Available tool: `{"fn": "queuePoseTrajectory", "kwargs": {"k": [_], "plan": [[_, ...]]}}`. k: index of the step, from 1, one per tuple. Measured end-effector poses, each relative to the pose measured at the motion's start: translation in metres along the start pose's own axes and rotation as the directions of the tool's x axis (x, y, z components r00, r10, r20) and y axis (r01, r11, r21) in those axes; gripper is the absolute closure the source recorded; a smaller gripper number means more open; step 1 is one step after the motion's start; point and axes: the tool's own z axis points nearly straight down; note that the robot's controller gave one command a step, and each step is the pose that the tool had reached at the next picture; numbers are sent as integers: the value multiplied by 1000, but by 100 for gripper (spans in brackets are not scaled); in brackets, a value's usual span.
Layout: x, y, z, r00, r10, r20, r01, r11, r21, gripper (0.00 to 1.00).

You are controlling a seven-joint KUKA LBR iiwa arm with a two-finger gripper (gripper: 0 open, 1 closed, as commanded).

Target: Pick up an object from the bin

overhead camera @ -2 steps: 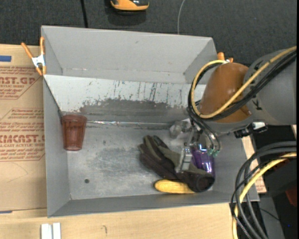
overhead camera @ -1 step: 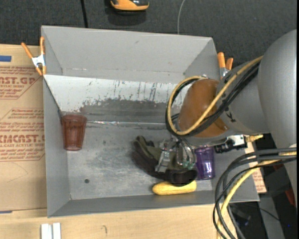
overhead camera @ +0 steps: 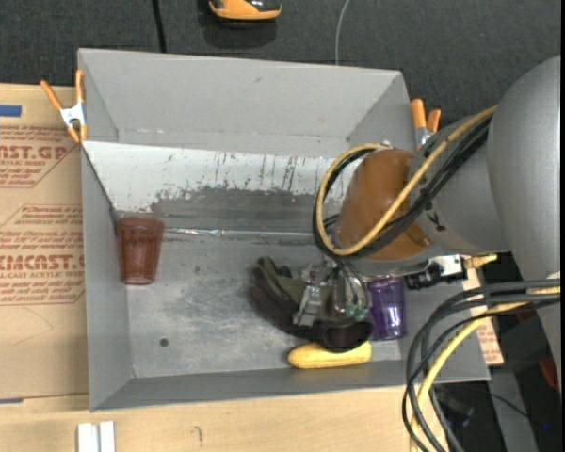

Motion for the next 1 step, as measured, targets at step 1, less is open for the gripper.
{"fn": "queuePoseTrajectory", "kwargs": {"k": [1], "plan": [[-14,27,-188,999,48,1,-48,999,-1,100]]}}
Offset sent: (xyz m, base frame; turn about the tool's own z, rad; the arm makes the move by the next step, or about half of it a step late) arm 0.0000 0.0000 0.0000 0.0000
